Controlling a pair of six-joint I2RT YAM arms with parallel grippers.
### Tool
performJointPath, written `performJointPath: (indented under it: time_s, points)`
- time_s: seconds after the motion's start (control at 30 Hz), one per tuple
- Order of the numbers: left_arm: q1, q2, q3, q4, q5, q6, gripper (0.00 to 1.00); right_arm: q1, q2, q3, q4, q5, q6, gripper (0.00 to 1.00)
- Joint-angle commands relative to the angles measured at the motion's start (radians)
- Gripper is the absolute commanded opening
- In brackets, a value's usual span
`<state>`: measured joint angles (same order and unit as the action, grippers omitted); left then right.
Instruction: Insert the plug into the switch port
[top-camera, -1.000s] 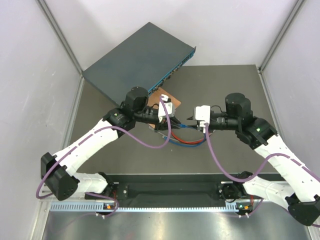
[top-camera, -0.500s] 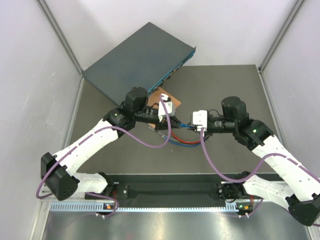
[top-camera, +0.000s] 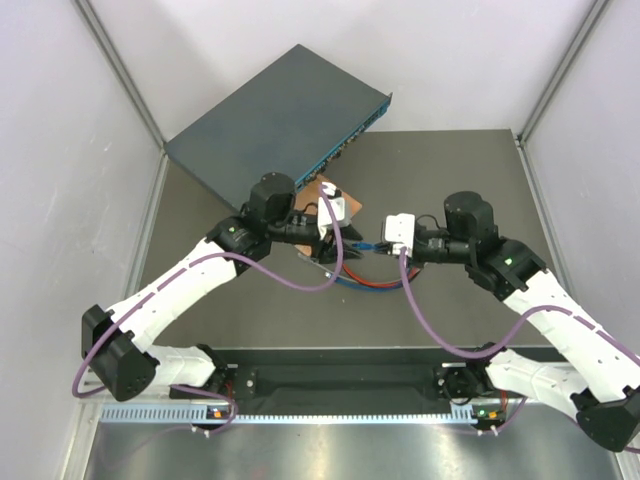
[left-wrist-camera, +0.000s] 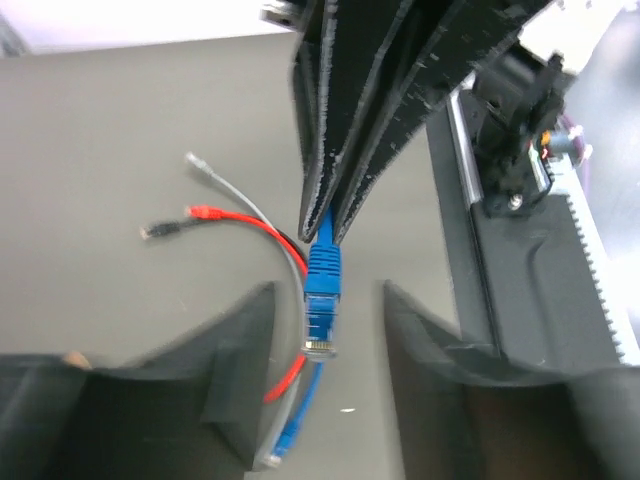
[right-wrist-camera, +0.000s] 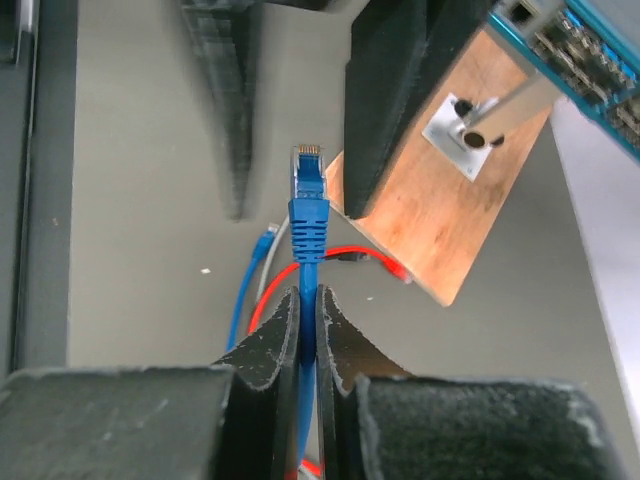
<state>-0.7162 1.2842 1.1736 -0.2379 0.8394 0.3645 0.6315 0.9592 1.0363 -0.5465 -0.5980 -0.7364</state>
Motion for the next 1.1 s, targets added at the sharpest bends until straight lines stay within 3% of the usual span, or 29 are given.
performJointPath:
  time_s: [0.0, 0.03, 0.17, 0.3, 0.53, 0.63, 0.9, 1.07]
  points:
    - [0.023, -0.019, 0.032, 0.097, -0.065, -0.184, 0.55, -0.028, 0.025, 0.024, 0.115, 0.032, 0.151, 0.0]
    - [0.037, -0.017, 0.04, 0.124, -0.066, -0.232, 0.62, -0.053, 0.038, 0.046, 0.123, 0.038, 0.179, 0.0]
    - [0.142, -0.006, 0.083, 0.21, -0.079, -0.497, 0.69, -0.198, 0.122, 0.129, 0.125, 0.043, 0.252, 0.0]
    - [0.208, 0.021, 0.185, 0.218, -0.135, -0.706, 0.69, -0.297, 0.214, 0.247, 0.103, 0.069, 0.262, 0.0]
    - [0.274, 0.069, 0.32, 0.149, -0.256, -0.74, 0.69, -0.415, 0.401, 0.608, 0.022, 0.027, 0.316, 0.0]
    - [0.31, 0.092, 0.348, 0.135, -0.275, -0.727, 0.69, -0.46, 0.46, 0.681, 0.036, 0.023, 0.318, 0.0]
    - [0.36, 0.144, 0.382, 0.089, -0.381, -0.661, 0.7, -0.481, 0.578, 0.7, 0.167, 0.177, 0.2, 0.0]
    - [0.377, 0.179, 0.396, 0.046, -0.436, -0.645, 0.7, -0.477, 0.648, 0.65, 0.22, 0.179, 0.164, 0.0]
